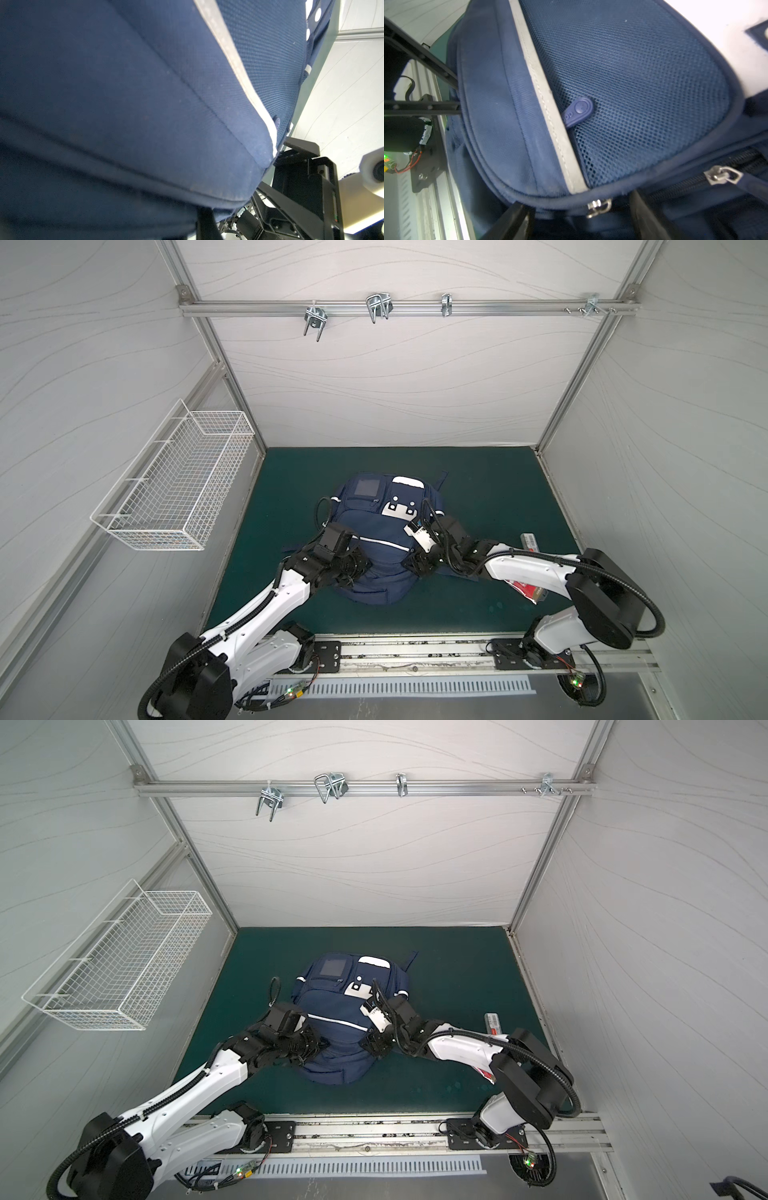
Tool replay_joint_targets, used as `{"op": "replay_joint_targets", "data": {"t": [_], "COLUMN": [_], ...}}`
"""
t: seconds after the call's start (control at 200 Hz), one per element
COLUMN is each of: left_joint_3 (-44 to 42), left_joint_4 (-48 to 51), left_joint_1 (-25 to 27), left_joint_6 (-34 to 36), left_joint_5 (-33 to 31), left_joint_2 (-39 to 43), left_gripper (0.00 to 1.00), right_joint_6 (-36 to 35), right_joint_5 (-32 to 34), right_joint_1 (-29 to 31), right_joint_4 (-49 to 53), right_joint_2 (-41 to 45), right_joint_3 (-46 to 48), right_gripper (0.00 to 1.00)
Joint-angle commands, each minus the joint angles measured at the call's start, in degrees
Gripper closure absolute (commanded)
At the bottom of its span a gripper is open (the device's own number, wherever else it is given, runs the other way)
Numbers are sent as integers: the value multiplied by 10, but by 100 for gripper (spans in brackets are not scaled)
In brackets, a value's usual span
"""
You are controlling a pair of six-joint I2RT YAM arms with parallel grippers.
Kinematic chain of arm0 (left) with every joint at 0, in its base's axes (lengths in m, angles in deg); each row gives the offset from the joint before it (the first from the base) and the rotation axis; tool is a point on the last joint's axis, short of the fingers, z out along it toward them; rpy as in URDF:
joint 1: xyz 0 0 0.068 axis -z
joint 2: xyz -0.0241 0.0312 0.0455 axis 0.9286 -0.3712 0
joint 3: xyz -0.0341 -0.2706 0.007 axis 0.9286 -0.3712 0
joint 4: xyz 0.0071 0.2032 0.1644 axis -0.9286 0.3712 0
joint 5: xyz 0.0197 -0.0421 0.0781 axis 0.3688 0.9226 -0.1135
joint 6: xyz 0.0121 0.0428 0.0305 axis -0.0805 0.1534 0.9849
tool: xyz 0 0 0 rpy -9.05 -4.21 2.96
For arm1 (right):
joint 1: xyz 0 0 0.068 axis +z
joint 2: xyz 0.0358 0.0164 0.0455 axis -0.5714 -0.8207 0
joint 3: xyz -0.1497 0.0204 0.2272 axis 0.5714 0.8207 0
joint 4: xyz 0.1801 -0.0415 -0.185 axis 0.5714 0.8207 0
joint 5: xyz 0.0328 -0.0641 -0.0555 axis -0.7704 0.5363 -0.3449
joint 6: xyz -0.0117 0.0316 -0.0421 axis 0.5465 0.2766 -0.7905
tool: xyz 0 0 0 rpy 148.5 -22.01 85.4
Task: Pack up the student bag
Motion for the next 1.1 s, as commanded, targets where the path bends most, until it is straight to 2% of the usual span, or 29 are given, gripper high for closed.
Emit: {"op": "replay_joint_targets", "data": {"t": [0.0,0.09,0.25,0.395,0.55,0.72,0.91,0.97,1.095], "left_joint_3": [14,15,19,21,14,9,7,9,10], "left_joint_4": [-32,-36,-42,-46,-47,-53,-61,-61,-88], "left_joint_1": [0,-3,-5,-10,-21,-23,-26,-29,-30], "left_joint_6": [14,13,14,16,19,20,19,18,11], "left_joint_5": [12,12,12,21,23,27,31,33,47], "left_joint_2": [-9,-13,-28,-38,-34,-31,-34,-36,-40], "left_gripper": [100,100,100,100,100,100,100,100,100], "right_joint_6": [-14,-8,9,27,42,51,56,63,80], "right_joint_5": [-56,-79,-94,-91,-80,-67,-24,10,29], "right_joint_1": [-14,-13,-10,-9,-9,-8,-3,5,19], "right_joint_4": [-43,-51,-68,-70,-55,-40,5,36,58], "right_joint_2": [-31,-39,-8,28,39,29,37,43,69], "right_joint_3": [-24,-21,7,27,26,24,10,7,25], "right_gripper": [37,44,67,73,86,87,100,100,100]}}
